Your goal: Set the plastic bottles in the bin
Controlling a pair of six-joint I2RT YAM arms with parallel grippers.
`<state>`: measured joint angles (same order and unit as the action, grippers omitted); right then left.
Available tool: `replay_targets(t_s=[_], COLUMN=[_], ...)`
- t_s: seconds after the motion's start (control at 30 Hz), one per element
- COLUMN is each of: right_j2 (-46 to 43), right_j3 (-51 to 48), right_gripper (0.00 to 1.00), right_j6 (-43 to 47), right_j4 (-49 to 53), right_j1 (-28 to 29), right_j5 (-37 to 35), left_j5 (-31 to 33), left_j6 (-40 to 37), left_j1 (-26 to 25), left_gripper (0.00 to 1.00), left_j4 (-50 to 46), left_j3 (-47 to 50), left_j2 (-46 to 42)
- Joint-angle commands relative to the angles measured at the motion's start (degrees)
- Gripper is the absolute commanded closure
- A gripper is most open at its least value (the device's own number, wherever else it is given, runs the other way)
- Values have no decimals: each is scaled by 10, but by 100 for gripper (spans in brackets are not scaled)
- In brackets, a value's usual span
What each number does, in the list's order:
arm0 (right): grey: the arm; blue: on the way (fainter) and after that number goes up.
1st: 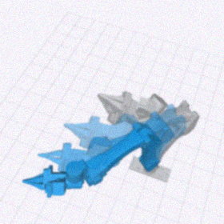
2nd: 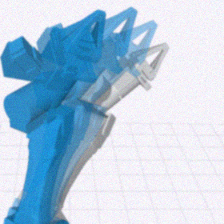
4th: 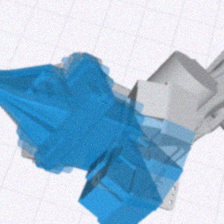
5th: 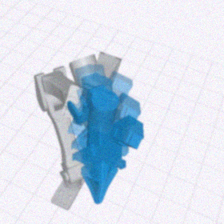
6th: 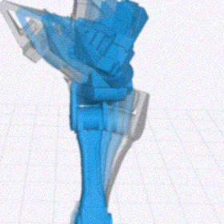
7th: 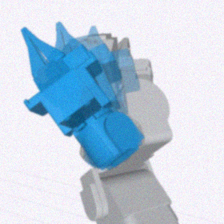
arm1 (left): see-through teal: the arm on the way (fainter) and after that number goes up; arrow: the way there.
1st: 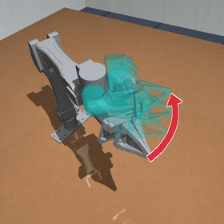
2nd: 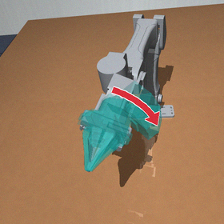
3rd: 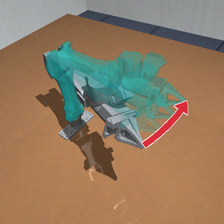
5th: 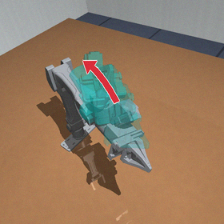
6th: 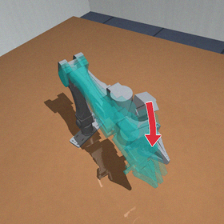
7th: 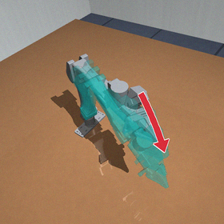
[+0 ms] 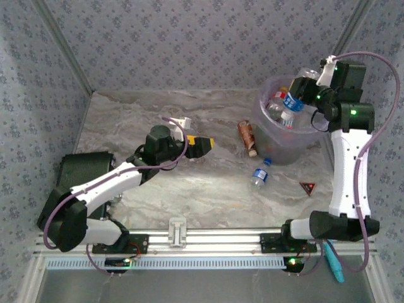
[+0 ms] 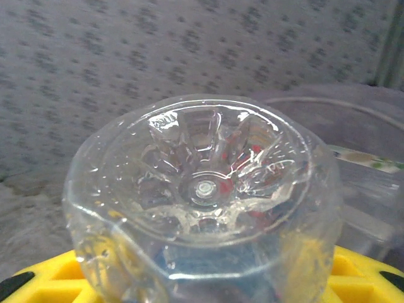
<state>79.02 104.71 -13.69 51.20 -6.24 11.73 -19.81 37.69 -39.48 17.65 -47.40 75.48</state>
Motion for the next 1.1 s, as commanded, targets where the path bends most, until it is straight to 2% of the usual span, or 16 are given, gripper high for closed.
replay_targets(t_s=[0.0, 0.17, 0.67, 1.0, 1.07], right_j2=[32, 72, 158, 171, 154], right_j3=[4, 2, -65, -136, -142], right_gripper=[66, 67, 70, 76, 72], right_j6=[25, 35, 6, -13, -12], right_j4=[33, 36, 54, 19, -1], right_j1=[-13, -15, -14, -4, -1], right_j5=[-37, -45, -10, -26, -34], left_j5=[12, 17, 21, 12, 10], left_j6=[-18, -22, -22, -21, -21], left_j1=[-2, -2, -1, 0, 0], left_gripper=[8, 8, 10, 10, 11], left_j4=[-15, -30, -38, -41, -41], left_j3=[0, 1, -3, -19, -22], left_j2=[-6, -10, 0, 20, 23])
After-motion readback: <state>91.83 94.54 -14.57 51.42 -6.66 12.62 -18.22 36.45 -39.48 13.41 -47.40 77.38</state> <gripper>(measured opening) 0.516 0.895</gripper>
